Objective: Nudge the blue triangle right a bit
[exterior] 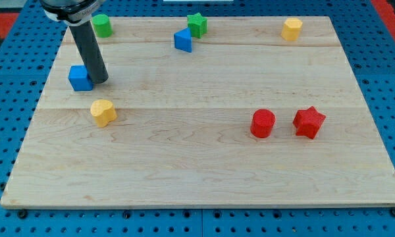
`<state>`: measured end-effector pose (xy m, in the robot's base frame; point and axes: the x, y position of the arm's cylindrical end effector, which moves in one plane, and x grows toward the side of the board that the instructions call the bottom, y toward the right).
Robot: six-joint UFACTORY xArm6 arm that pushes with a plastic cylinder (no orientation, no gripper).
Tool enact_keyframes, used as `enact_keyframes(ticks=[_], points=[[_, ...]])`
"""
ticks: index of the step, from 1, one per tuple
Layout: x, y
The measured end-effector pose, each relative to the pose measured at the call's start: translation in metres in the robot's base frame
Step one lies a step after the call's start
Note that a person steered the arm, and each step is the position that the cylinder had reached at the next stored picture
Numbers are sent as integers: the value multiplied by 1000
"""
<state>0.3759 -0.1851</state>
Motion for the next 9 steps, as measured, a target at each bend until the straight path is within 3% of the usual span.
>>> enact_keyframes(ticks=[1,5,7,9], points=[[13,54],[12,58],[-87,73],[-122,84]])
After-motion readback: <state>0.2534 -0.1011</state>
